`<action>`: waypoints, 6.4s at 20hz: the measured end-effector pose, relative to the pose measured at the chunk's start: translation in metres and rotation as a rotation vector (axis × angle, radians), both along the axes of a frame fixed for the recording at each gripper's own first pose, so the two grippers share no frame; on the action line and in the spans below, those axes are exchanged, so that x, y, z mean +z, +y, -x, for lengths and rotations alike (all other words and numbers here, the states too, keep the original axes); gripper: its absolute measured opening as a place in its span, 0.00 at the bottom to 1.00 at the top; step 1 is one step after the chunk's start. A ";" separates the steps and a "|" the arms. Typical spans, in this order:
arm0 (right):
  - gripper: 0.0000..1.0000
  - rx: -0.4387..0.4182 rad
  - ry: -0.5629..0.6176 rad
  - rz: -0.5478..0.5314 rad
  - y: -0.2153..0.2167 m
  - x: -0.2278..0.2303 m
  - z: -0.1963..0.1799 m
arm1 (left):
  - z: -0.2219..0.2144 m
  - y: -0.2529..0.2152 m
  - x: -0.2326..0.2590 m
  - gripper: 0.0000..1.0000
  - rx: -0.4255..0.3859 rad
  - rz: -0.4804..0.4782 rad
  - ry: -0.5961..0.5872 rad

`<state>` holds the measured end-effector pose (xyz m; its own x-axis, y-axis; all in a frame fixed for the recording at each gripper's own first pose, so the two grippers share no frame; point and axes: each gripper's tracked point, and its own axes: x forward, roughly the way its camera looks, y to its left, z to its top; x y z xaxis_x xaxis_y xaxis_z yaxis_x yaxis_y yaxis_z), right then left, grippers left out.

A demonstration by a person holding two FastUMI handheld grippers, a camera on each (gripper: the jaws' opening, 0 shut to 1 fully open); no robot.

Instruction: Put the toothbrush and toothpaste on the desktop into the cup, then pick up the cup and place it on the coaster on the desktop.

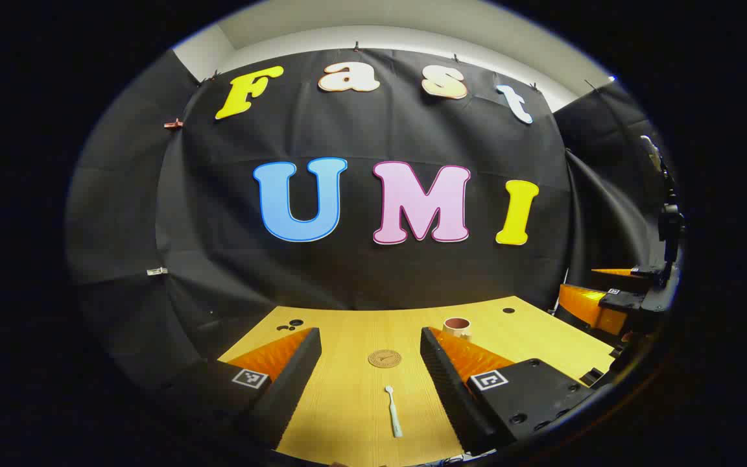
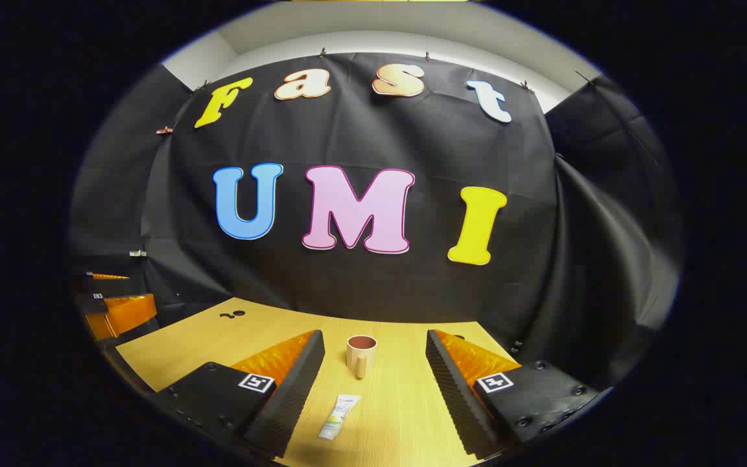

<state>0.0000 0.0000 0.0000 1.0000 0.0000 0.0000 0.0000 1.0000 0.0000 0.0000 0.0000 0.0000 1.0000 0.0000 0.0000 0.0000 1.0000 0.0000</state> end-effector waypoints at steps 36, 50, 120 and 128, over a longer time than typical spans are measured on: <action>0.98 0.137 0.593 -0.025 0.062 -0.202 -0.093 | -0.028 0.048 -0.077 0.98 0.153 0.061 0.242; 0.98 0.118 0.962 0.008 0.064 -0.323 -0.100 | -0.046 0.034 -0.104 0.98 0.179 0.038 0.356; 0.24 0.248 0.296 -0.123 -0.006 -0.118 -0.225 | -0.162 -0.085 -0.221 0.06 -0.119 0.092 0.778; 0.24 0.200 0.118 -0.156 0.004 -0.108 -0.293 | -0.185 -0.105 -0.177 0.06 -0.156 0.097 0.686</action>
<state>0.2927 0.0040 -0.1077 0.9732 0.2066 -0.1010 -0.1883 0.9680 0.1657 0.1847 -0.1046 -0.1767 0.7625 -0.1756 -0.6228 0.1117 0.9837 -0.1406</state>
